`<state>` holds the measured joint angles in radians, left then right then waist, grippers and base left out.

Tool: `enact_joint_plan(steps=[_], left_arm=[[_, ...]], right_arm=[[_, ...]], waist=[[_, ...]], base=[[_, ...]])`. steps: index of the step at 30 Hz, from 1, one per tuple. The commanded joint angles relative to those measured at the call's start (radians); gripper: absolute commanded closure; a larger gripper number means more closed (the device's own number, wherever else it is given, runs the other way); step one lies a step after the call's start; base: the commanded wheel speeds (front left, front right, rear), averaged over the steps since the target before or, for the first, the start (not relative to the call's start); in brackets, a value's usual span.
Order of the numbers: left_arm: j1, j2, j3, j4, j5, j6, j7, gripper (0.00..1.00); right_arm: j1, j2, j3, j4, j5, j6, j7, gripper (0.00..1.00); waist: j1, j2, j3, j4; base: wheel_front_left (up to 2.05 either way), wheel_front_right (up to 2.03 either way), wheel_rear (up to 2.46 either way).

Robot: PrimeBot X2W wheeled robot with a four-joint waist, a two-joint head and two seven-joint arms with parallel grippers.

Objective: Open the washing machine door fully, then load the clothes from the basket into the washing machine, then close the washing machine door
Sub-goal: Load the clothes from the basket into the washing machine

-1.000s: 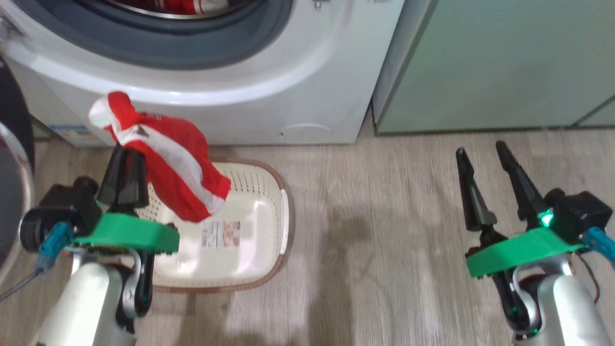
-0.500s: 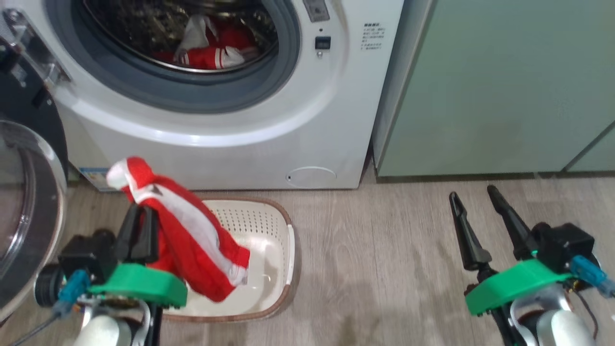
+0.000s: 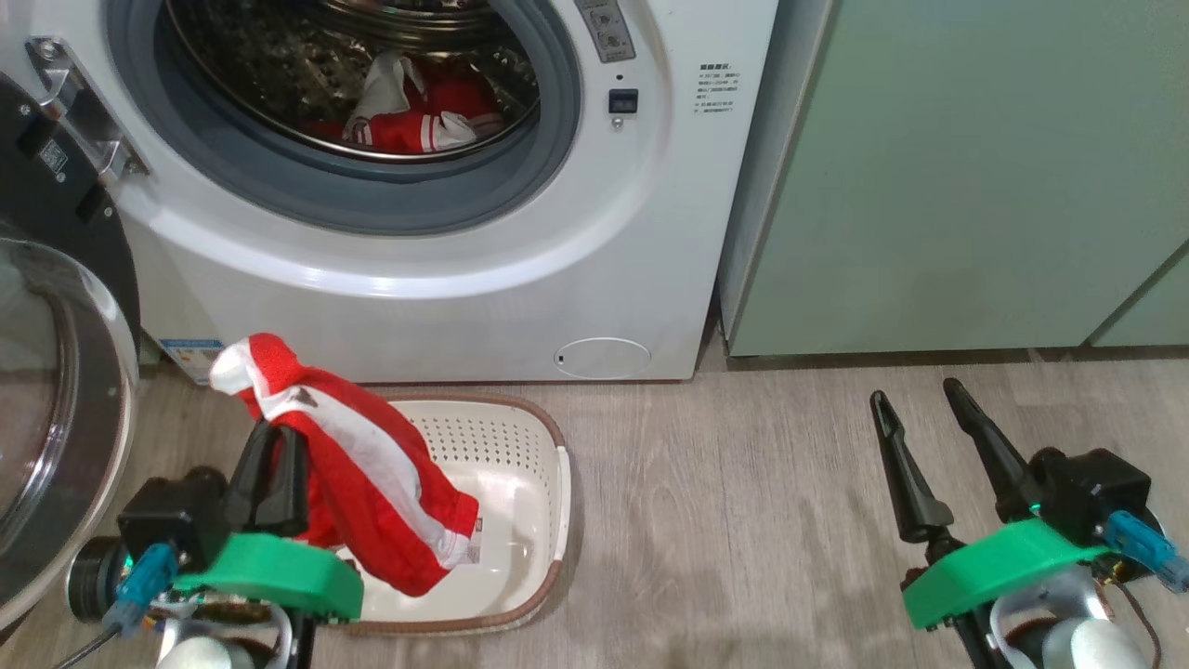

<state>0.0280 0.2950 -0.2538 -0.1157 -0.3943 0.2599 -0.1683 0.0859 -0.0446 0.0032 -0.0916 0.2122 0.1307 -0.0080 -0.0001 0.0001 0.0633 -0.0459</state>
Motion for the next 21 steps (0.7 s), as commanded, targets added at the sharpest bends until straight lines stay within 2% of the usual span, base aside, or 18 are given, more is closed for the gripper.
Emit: enact_joint_plan(steps=[1, 21], left_arm=[[-0.033, 0.025, 0.042, -0.042, 0.004, 0.007, -0.002, 1.00], [-0.050, 0.032, 0.047, -0.042, -0.002, 0.020, -0.010, 1.00]], right_arm=[[-0.016, -0.006, 0.019, -0.041, 0.001, 0.000, 0.000, 0.00], [-0.033, -0.006, 0.029, -0.046, 0.014, 0.000, -0.008, 0.00]], waist=[[0.0001, -0.0001, 0.003, 0.000], [0.0001, -0.0001, 0.037, -0.007]], base=[[0.00, 0.00, 0.00], [0.00, 0.00, 0.00]])
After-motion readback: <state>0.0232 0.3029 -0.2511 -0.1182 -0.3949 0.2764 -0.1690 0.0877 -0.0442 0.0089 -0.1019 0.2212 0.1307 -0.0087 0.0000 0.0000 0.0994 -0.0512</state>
